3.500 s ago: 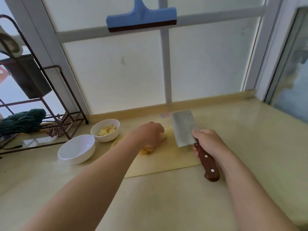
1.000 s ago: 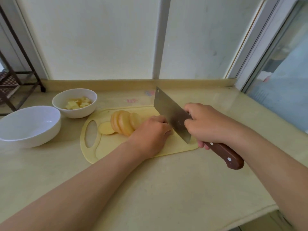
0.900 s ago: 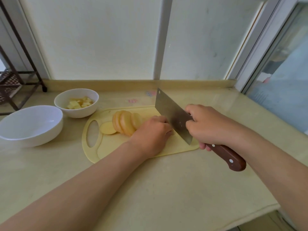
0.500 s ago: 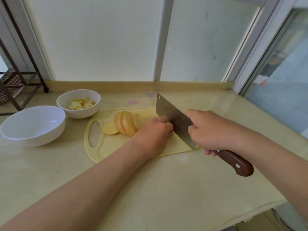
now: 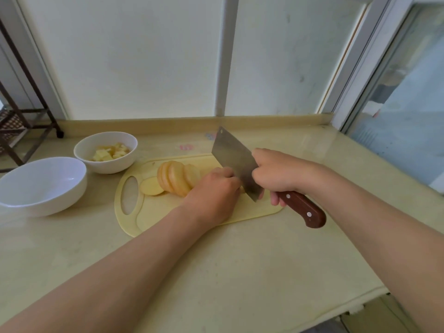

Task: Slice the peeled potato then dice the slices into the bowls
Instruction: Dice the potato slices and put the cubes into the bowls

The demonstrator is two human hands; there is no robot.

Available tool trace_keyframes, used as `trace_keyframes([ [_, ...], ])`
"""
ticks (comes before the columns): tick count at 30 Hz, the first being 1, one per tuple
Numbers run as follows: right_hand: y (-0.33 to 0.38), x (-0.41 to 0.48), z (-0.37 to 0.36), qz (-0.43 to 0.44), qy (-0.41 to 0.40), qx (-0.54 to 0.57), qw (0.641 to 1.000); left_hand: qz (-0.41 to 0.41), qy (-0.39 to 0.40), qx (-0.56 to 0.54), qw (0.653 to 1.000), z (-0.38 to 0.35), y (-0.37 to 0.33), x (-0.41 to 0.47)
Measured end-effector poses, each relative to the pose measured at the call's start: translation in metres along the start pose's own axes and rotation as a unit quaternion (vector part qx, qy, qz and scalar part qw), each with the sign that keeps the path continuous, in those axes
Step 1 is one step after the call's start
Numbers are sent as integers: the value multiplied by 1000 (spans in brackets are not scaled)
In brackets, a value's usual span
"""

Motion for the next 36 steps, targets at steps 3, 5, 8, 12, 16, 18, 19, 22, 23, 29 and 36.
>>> trace_keyframes([
  [3,-6,-6,8,7,-31,25,999,9,-5,17,1000,3,-2,-2],
  [5,-6,-9,12,18,-43,41,998,9,-1,15,1000,4,-2,-4],
  [8,-7,-11,16,23,-48,48,997,10,-4,9,1000,5,-2,-5],
  [12,-6,-16,13,24,-43,39,998,26,0,5,1000,5,-1,-5],
  [16,-3,-20,9,25,-36,28,999,27,-2,10,1000,6,-2,-5],
  [18,-2,-22,8,25,-35,23,999,29,-6,11,1000,7,-2,-6],
  [19,-2,-23,7,25,-32,20,999,30,-7,11,999,8,-2,-6],
  [22,-3,-27,6,17,-25,6,1000,30,-7,15,999,8,-2,-6],
  [23,-4,-29,6,14,-23,2,1000,30,-8,16,999,8,-2,-6],
  [29,-13,-36,6,1,-12,-17,1000,31,1,29,999,7,-3,-6],
  [36,-1,-30,-10,-5,12,-15,1000,25,6,28,999,8,-4,-5],
])
Point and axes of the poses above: each hand's wrist, its own x-axis towards the middle knuckle, its own z-axis out of the back of the hand, y = z × x, the point moved 10 cm from there along x, towards the middle knuckle, and after that the axes turned 2 degrees about -z, right-handed, at the moved point
